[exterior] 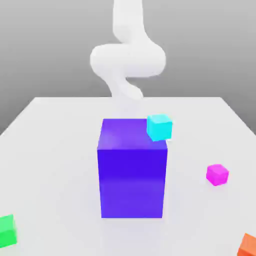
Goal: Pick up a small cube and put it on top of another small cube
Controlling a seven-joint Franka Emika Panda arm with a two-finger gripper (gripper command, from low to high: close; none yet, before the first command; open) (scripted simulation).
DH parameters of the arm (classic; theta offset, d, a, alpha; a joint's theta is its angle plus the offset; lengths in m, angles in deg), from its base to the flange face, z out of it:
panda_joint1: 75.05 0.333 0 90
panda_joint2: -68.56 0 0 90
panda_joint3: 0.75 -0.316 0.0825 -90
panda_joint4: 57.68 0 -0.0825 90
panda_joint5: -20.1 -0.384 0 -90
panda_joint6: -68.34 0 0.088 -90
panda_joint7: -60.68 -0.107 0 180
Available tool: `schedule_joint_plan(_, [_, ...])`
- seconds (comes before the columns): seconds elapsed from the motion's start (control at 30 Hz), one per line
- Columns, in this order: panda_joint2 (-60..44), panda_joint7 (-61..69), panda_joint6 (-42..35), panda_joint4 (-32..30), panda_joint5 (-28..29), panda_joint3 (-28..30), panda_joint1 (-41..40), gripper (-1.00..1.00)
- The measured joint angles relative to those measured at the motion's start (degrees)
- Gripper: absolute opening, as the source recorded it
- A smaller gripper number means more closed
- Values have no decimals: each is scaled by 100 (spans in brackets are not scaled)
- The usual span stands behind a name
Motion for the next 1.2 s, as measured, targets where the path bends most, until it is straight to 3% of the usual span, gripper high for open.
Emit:
schedule_joint_plan(0.37, [-1770, 2397, 1203, -1157, -359, -135, 1855, 0])
schedule_joint_plan(0.7, [-3345, 4379, 2292, -2196, -459, -661, 3180, 0])
schedule_joint_plan(0.87, [-4132, 5024, 2845, -2720, -21, -1019, 3772, 0])
schedule_joint_plan(1.13, [-5730, 4639, 4111, -2579, 838, -233, 4420, 0])
schedule_joint_plan(1.17, [-5838, 4625, 4199, -2560, 852, -183, 4468, -100])
schedule_joint_plan(1.2, [-5838, 4625, 4199, -2560, 852, -183, 4468, -100])
